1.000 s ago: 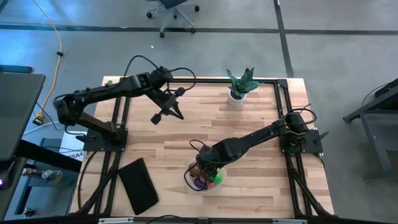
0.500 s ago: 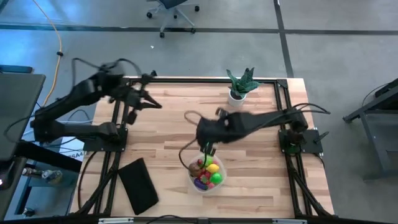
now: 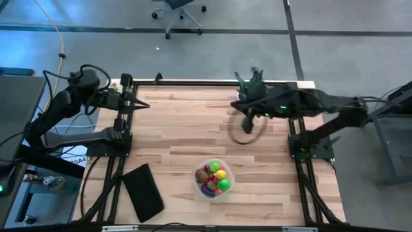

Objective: Pick and placing Produce into tupperware
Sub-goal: Return to Home Position

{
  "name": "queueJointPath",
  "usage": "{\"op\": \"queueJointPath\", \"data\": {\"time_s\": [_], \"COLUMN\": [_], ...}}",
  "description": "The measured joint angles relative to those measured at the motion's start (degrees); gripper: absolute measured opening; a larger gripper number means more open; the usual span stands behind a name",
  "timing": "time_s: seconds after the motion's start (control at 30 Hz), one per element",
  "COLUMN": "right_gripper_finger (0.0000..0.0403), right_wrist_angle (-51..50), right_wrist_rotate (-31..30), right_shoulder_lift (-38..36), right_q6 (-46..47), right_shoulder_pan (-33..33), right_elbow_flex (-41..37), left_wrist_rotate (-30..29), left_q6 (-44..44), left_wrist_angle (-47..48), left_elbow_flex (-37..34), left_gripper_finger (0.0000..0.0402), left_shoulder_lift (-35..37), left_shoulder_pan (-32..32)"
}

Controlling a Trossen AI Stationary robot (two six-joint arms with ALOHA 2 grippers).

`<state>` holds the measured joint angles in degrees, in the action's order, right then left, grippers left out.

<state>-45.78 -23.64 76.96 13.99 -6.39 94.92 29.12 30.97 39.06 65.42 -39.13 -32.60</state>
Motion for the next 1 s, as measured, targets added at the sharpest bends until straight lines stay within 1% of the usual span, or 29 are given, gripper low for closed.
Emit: {"op": "queueJointPath", "data": {"time_s": [0.07,0.13,0.17,0.23,0.33,0.47,0.63,0.77,1.0], "right_gripper_finger": [0.0001,0.0001,0.0000,0.0000,0.0000,0.0000,0.0000,0.0000,0.0000], "right_wrist_angle": [11.4,22.1,26.5,31.0,31.9,34.6,37.0,38.0,38.2], "right_wrist_rotate": [3.8,9.2,12.2,16.6,21.1,26.6,32.6,36.4,38.5], "right_shoulder_lift": [-6.9,-12.4,-14.7,-18.5,-23.2,-29.3,-37.9,-44.3,-54.0], "right_q6": [-0.4,-0.4,-0.4,0.3,0.6,-1.1,-2.3,-2.1,0.3], "right_shoulder_pan": [0.2,1.5,2.4,4.6,7.8,11.8,16.9,19.8,22.3], "right_elbow_flex": [-10.9,-20.3,-24.3,-30.4,-36.5,-42.4,-49.5,-54.6,-60.9], "left_wrist_rotate": [-1.6,-3.0,-3.6,-4.5,-4.7,-4.8,-7.1,-8.2,-11.1], "left_q6": [-1.3,-2.7,-3.6,-5.4,-7.9,-10.4,-14.2,-15.1,-17.2], "left_wrist_angle": [-0.6,-2.2,-3.3,-6.2,-11.0,-16.0,-18.9,-19.2,-19.7], "left_elbow_flex": [-0.9,-2.5,-3.6,-6.5,-11.2,-16.6,-21.2,-22.8,-23.0], "left_gripper_finger": [0.0005,0.0005,0.0005,0.0005,0.0005,0.0005,0.0005,0.0005,0.0005], "left_shoulder_lift": [1.4,2.8,3.5,4.9,6.5,7.7,8.0,8.1,10.9], "left_shoulder_pan": [0.0,0.0,0.0,0.0,0.0,0.0,0.0,0.0,0.0]}}
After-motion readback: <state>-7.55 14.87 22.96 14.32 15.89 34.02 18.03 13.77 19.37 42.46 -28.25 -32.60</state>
